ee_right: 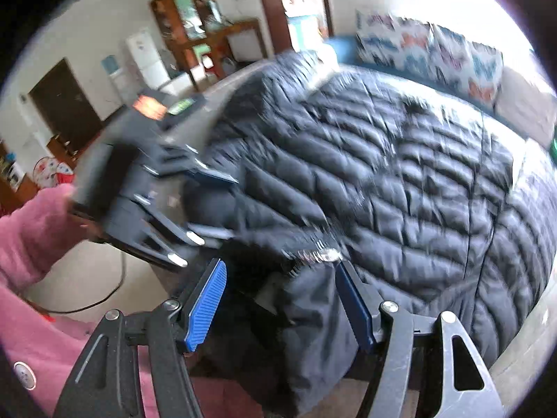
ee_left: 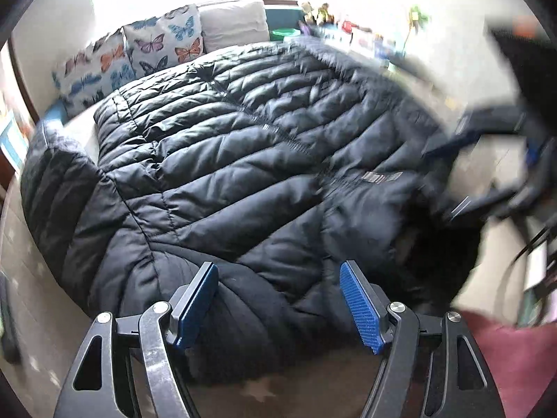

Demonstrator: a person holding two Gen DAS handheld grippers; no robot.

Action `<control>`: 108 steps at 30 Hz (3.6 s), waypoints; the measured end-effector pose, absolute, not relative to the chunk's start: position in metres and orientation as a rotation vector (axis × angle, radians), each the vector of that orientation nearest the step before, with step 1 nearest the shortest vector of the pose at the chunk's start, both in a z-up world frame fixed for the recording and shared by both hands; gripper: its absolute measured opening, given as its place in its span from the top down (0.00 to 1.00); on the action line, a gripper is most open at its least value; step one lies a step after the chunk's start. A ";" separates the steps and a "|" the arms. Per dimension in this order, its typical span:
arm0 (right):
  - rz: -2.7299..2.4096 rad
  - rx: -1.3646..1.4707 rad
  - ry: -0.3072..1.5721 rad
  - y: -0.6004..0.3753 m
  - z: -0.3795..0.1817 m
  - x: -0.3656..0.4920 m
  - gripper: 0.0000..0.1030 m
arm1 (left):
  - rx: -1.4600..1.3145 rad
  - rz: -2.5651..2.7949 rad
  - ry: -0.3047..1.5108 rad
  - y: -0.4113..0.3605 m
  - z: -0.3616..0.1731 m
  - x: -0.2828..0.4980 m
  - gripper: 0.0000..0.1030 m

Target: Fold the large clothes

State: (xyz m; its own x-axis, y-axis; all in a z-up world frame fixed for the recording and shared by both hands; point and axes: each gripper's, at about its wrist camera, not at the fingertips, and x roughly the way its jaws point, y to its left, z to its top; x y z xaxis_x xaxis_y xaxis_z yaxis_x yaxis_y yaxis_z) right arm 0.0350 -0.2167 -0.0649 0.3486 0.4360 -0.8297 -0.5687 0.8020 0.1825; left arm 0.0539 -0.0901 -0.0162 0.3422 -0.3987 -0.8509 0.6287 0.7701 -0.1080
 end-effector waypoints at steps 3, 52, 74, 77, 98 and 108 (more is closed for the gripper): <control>0.630 -0.261 1.045 -0.211 -0.080 0.021 0.31 | 0.177 -0.746 1.032 -0.094 -0.002 0.043 0.25; 0.402 -0.312 0.978 -0.226 -0.134 0.043 0.28 | 0.372 -0.824 0.926 -0.174 -0.062 0.069 0.66; 0.100 0.250 0.927 -0.474 -0.048 0.171 0.28 | 0.346 -0.809 0.934 -0.166 -0.062 0.063 0.64; 0.046 0.356 0.941 -0.514 -0.063 0.208 0.28 | 0.344 -0.813 0.939 -0.166 -0.063 0.064 0.64; 0.052 0.760 0.899 -0.605 -0.128 0.312 0.87 | 0.318 -0.855 1.005 -0.165 -0.061 0.075 0.61; 0.119 0.485 0.669 -0.547 -0.002 0.249 0.91 | 0.219 -0.837 1.025 -0.150 -0.041 0.077 0.52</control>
